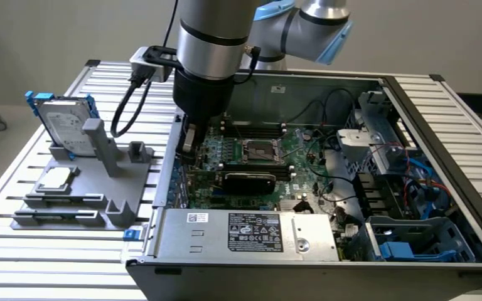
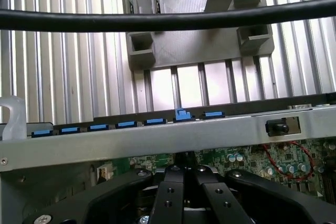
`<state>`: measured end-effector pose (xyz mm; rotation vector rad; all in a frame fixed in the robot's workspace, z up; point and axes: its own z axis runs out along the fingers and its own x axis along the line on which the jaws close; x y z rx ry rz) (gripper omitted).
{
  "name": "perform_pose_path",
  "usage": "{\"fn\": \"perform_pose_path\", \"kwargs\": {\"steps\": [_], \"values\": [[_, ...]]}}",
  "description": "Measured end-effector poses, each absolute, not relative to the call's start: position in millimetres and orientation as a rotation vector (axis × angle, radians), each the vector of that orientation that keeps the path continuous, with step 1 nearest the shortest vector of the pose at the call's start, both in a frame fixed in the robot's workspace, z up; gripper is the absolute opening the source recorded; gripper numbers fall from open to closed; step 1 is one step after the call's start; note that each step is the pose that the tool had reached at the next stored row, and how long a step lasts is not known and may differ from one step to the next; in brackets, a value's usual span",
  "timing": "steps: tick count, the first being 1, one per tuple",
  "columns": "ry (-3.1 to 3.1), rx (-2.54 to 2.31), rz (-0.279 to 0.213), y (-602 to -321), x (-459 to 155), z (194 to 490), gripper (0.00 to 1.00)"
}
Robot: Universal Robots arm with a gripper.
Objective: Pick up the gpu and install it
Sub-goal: 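Press down on the gpu until it lock into place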
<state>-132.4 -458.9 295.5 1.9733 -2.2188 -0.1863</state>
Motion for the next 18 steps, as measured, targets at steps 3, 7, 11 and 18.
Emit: {"fn": "perform_pose_path", "kwargs": {"steps": [3,7,11,18], "values": [[-2.22,1.974,-0.187,-458.8,-132.4,296.3,0.11],[-2.219,1.974,-0.187,-458.8,-129.7,304.2,0.11],[-2.223,1.982,-0.183,-458.9,-125.5,305.3,0.11],[-2.246,2.019,-0.167,-458.8,-116.1,305.3,0.11]]}}
